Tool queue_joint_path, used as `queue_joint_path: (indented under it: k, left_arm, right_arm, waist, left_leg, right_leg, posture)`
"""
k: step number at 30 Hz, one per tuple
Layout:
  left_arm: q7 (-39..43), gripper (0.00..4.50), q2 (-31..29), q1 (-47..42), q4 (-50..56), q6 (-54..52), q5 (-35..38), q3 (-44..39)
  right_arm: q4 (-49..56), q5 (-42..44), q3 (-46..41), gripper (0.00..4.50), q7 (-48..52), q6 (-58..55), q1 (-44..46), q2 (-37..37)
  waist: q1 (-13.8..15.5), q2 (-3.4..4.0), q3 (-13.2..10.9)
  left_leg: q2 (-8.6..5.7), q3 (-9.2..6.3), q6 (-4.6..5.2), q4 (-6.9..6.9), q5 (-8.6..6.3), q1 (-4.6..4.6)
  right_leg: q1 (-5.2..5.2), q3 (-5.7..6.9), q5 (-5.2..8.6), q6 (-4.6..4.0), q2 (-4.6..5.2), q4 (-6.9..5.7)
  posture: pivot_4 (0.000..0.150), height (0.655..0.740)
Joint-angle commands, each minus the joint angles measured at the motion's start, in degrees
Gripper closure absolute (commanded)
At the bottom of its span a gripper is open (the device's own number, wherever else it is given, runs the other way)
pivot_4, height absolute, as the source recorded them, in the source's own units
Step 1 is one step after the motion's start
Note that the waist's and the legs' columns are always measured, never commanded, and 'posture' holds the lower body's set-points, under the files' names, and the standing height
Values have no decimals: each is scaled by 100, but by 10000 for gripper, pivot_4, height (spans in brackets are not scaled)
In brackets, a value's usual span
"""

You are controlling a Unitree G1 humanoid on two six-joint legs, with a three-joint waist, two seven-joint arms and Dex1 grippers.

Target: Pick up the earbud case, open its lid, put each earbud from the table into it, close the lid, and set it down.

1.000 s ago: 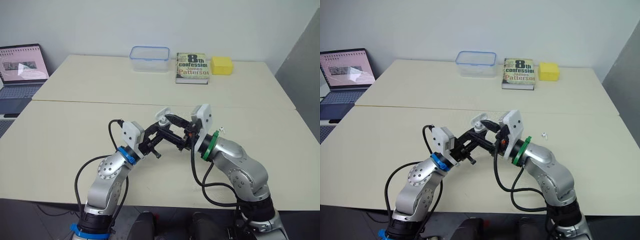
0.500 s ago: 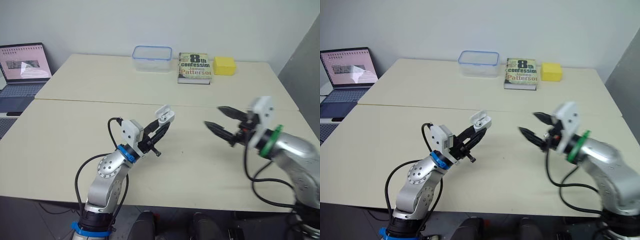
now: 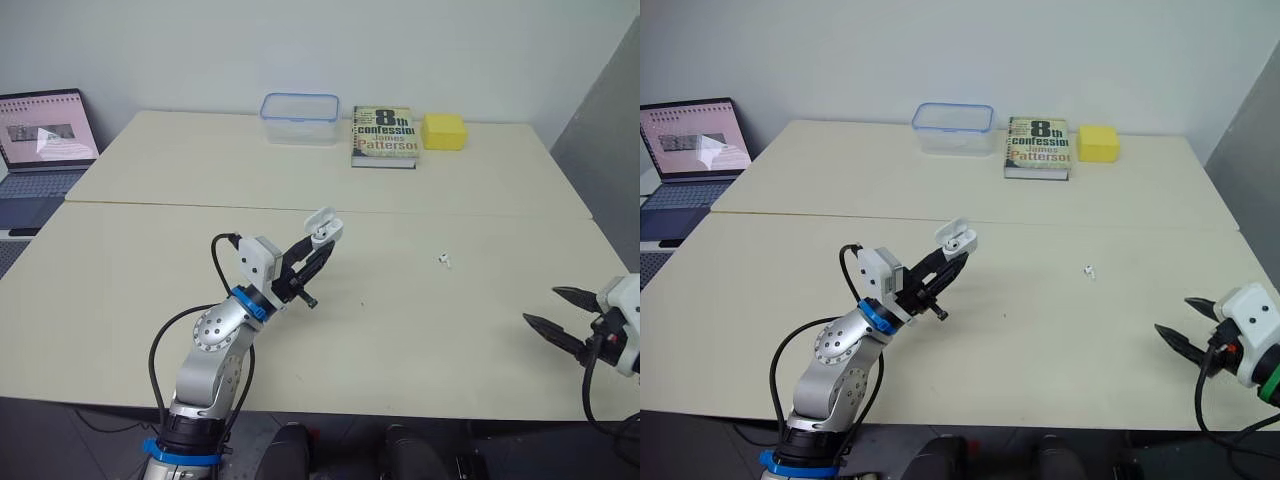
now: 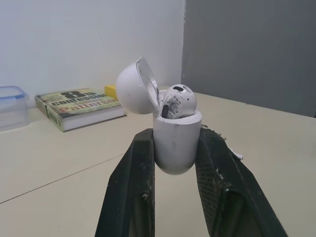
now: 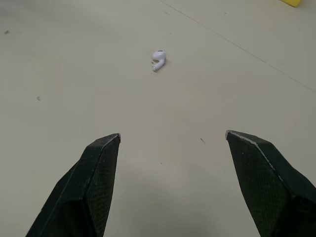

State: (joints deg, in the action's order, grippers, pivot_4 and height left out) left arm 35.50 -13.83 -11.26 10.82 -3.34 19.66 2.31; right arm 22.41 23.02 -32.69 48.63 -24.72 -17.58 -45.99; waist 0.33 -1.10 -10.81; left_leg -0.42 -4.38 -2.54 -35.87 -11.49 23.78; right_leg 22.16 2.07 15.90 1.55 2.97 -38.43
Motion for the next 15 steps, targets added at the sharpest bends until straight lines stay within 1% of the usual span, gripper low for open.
queue_joint_path:
  k: [1, 4, 15]
  left_arm:
    - [-6, 37411, -4, -5, 161, 108, -3, -2]
    - [-3, 37411, -14, 5, 166, 101, -6, -5]
    - [29, 37411, -34, -39, 127, 87, -4, -14]
  right_arm:
    - [-156, -90, -305, 7650, 14, 260, -93, -17]
    - [-303, -106, -343, 210, 26, 328, -150, -29]
    - [-416, -219, -188, 0, -18, 482, -70, -54]
  waist:
    - [8, 0, 0]
    - [14, 0, 0]
    - [11, 1, 1]
  left_leg:
    - [0, 0, 0, 0, 0, 1]
    - [0, -1, 0, 1, 0, 3]
    - [0, -1, 0, 2, 0, 2]
  right_leg:
    - [0, 0, 0, 0, 0, 1]
    - [-1, 1, 0, 0, 1, 6]
    - [-10, 1, -7, 11, 1, 26]
  posture:
    - [1500, 7400]
    - [1500, 7400]
    - [1500, 7400]
